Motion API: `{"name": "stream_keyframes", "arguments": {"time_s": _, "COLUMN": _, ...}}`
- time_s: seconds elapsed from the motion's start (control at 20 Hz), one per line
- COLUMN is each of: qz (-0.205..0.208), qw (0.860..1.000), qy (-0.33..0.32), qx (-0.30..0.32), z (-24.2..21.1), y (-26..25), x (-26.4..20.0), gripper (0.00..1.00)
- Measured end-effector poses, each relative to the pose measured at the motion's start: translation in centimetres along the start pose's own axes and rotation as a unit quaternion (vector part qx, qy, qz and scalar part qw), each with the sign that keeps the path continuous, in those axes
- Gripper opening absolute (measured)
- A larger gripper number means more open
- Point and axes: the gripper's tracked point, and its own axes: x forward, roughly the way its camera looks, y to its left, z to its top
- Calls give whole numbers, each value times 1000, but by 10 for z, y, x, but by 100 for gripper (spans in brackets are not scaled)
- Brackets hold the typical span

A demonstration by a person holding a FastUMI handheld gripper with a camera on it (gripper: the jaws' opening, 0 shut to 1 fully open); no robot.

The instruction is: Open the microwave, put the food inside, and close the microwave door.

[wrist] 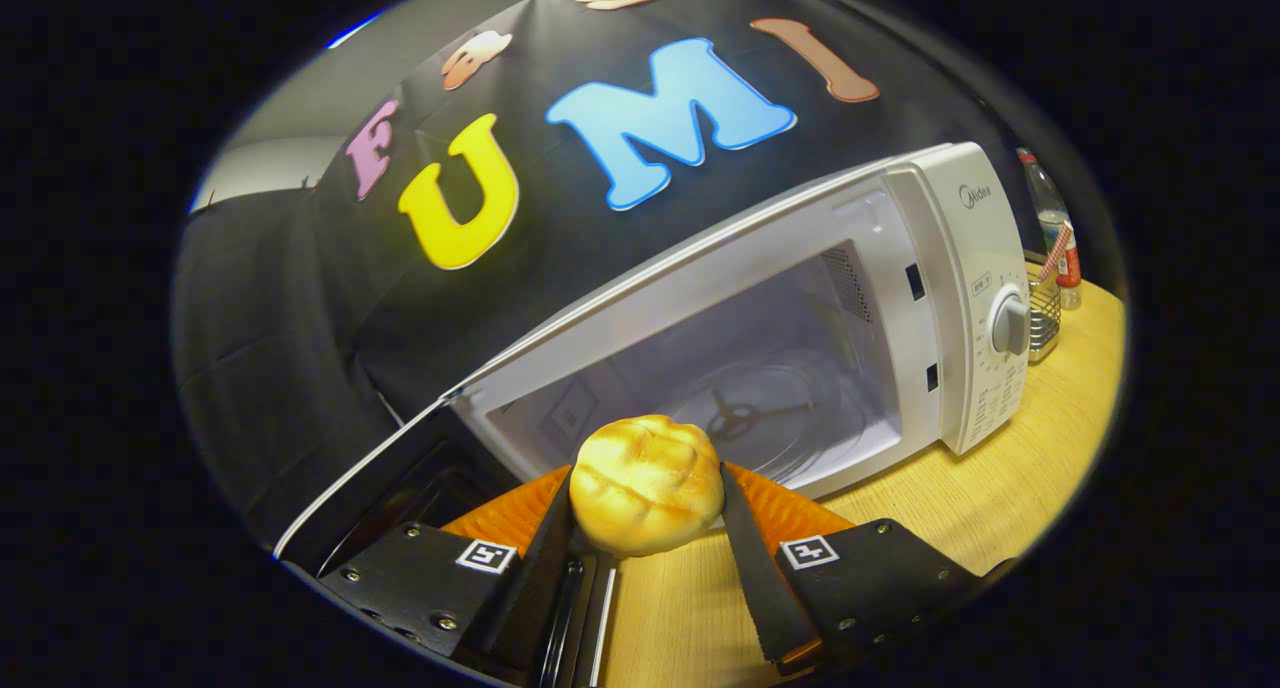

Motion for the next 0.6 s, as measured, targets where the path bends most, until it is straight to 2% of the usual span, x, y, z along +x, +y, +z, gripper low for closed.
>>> {"name": "stream_keyframes", "arguments": {"time_s": 0.1, "qz": -12, "qw": 999, "qy": 2, "qx": 31, "z": -3, "y": -9, "x": 21, "gripper": 81}}
{"name": "stream_keyframes", "arguments": {"time_s": 0.2, "qz": -20, "qw": 999, "qy": -5, "qx": 37, "z": -1, "y": -17, "x": 38, "gripper": 81}}
{"name": "stream_keyframes", "arguments": {"time_s": 0.4, "qz": -20, "qw": 999, "qy": -33, "qx": 28, "z": 9, "y": -23, "x": 61, "gripper": 81}}
{"name": "stream_keyframes", "arguments": {"time_s": 0.6, "qz": -15, "qw": 997, "qy": -34, "qx": 64, "z": 5, "y": -28, "x": 84, "gripper": 80}}
